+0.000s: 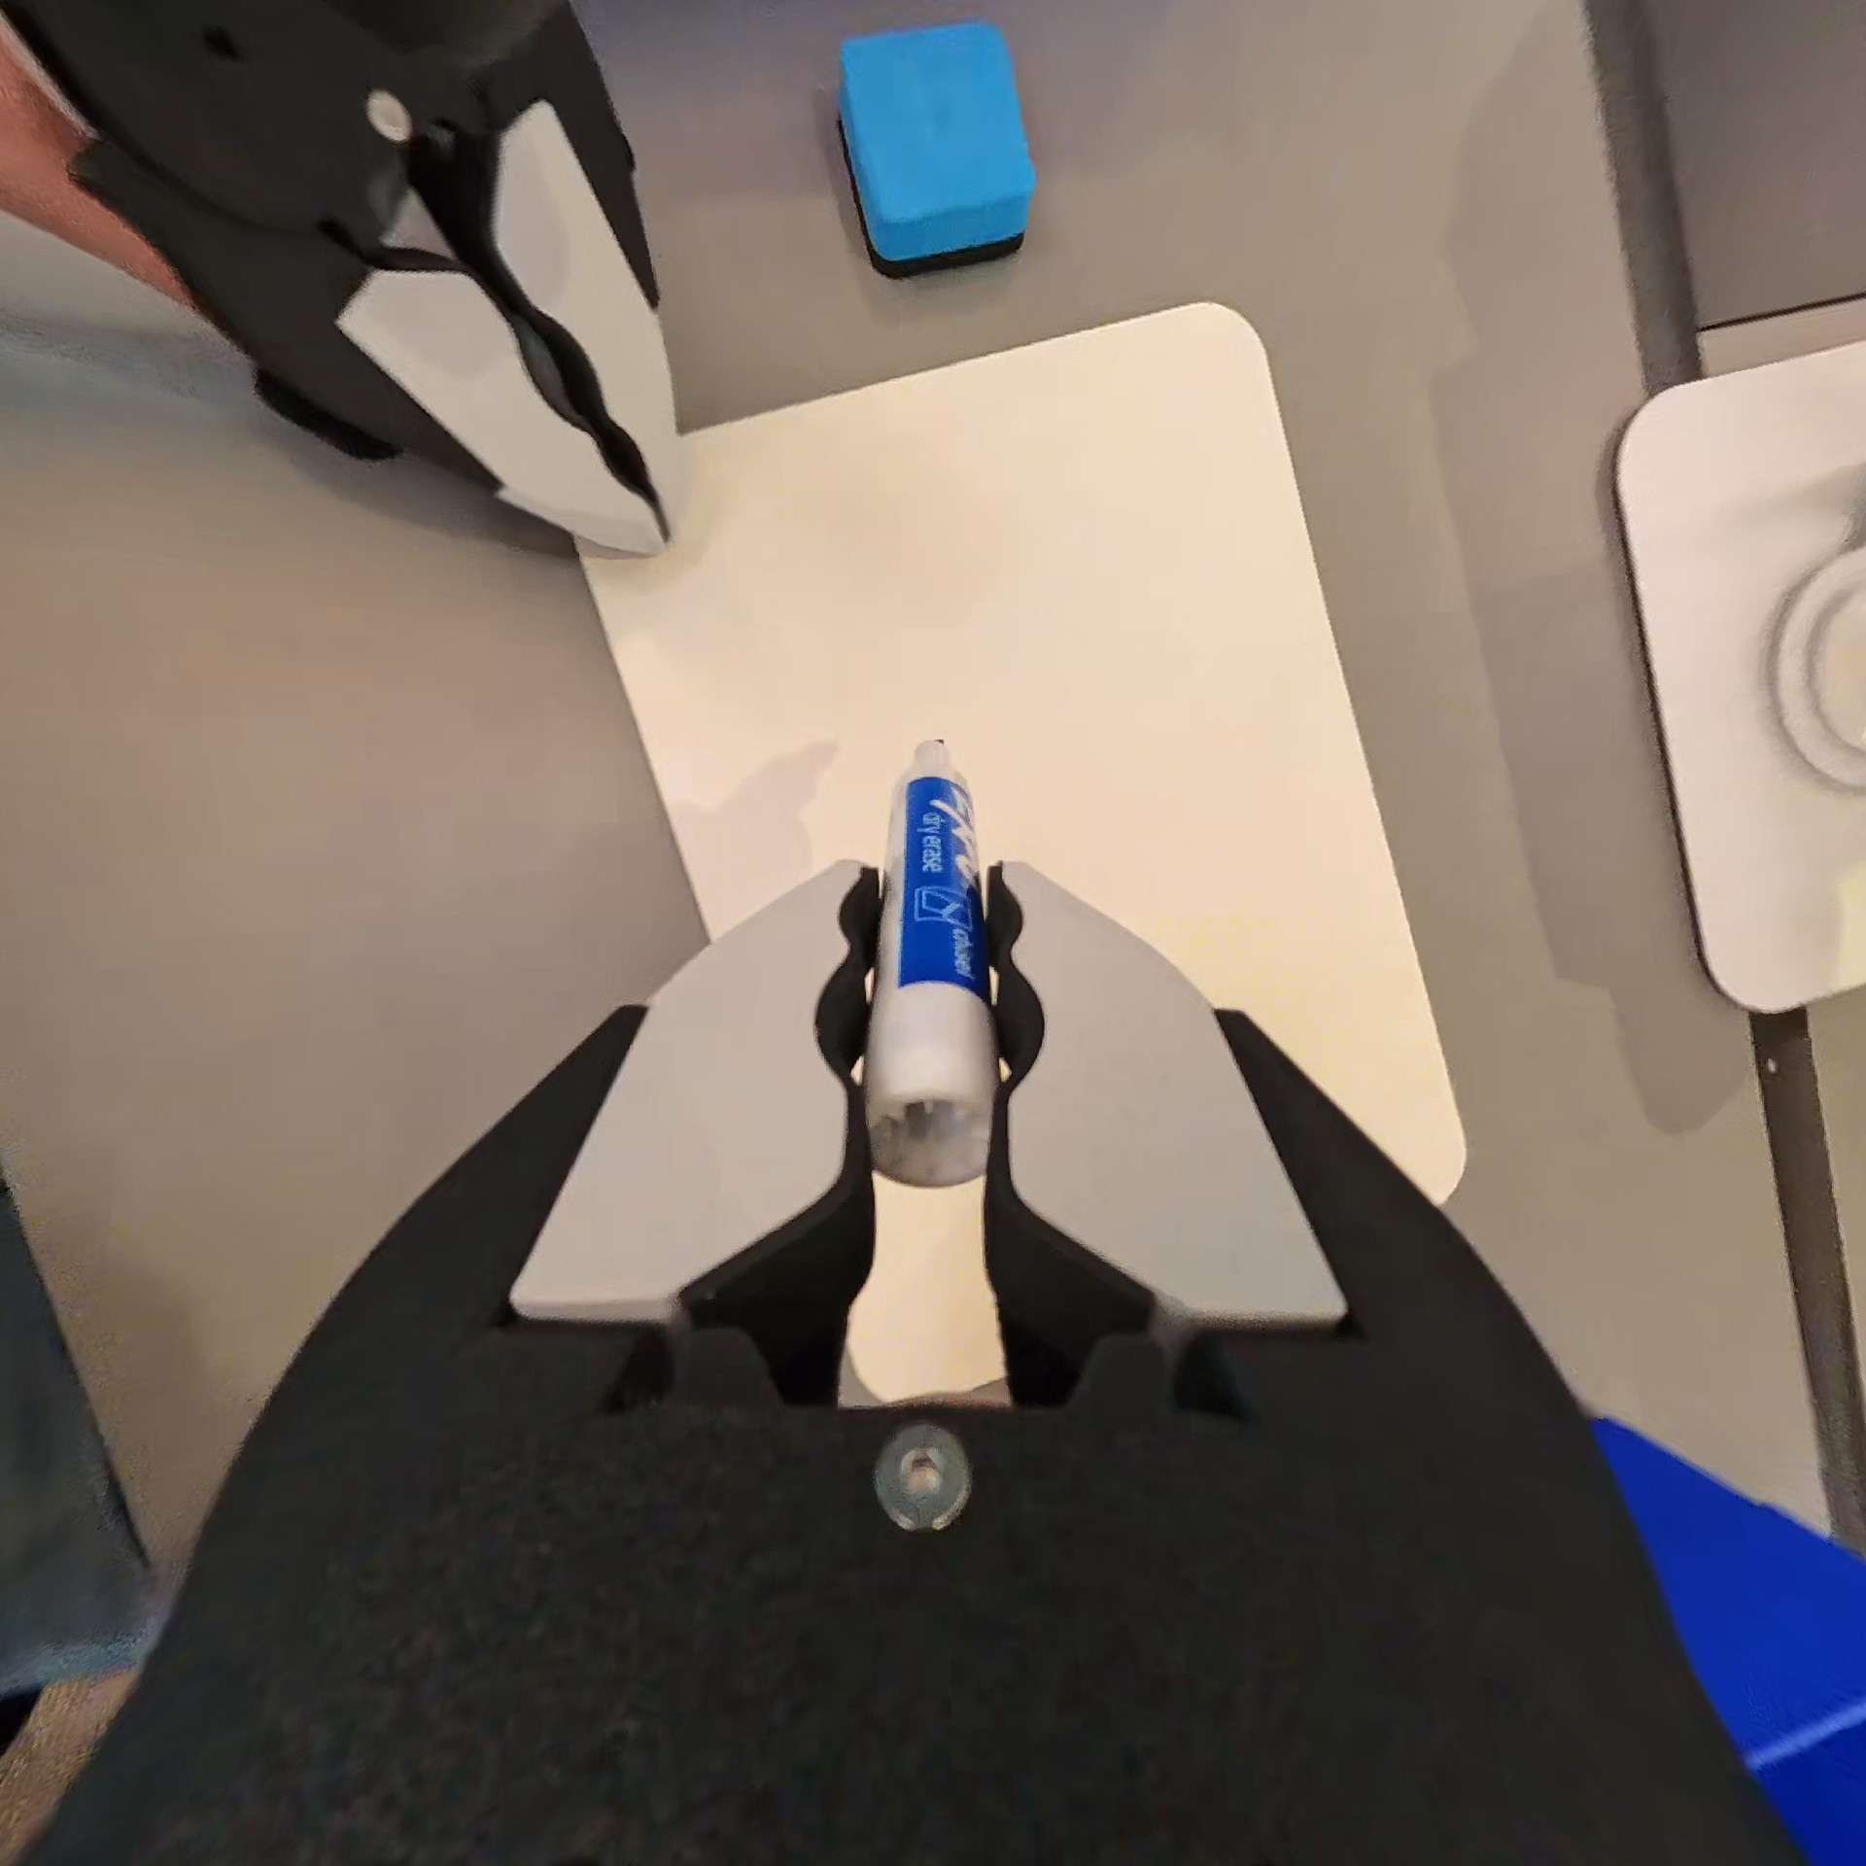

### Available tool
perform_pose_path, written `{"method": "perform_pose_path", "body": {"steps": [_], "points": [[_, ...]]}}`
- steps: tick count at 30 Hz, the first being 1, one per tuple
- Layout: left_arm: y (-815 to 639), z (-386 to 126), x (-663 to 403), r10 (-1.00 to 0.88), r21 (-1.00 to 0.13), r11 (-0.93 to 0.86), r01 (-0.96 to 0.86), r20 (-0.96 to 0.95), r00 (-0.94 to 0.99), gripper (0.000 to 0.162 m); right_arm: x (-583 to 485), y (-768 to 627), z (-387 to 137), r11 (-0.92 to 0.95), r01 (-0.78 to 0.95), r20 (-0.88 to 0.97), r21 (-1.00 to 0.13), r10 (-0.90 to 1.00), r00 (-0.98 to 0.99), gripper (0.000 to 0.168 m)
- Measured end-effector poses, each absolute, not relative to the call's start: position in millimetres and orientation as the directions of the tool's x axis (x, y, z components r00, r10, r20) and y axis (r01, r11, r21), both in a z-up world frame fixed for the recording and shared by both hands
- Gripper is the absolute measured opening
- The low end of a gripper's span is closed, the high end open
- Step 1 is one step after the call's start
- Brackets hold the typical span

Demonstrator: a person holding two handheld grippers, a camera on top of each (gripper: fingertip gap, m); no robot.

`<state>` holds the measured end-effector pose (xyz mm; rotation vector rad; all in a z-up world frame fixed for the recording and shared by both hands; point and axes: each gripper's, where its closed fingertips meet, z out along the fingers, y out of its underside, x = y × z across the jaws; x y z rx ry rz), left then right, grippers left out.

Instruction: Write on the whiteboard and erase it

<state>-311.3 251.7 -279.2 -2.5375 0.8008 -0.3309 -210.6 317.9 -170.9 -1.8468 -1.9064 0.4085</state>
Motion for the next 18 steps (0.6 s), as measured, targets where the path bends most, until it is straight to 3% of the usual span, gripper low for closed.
{"method": "perform_pose_path", "body": {"steps": [9,18], "points": [[249.9,-279.1,-317.7,-0.580,-0.495,-0.739,-0.457,0.123,0.806,0.000,-282.5,340.6,-213.0,0.098,0.959,-0.009,-0.266,0.994,-0.105,0.019],[249.4,-278.7,-311.0,-0.585,-0.514,-0.738,-0.437,0.164,0.795,0.000,-326.5,351.7,-219.1,0.207,0.965,0.041,-0.158,0.978,-0.203,0.019]]}}
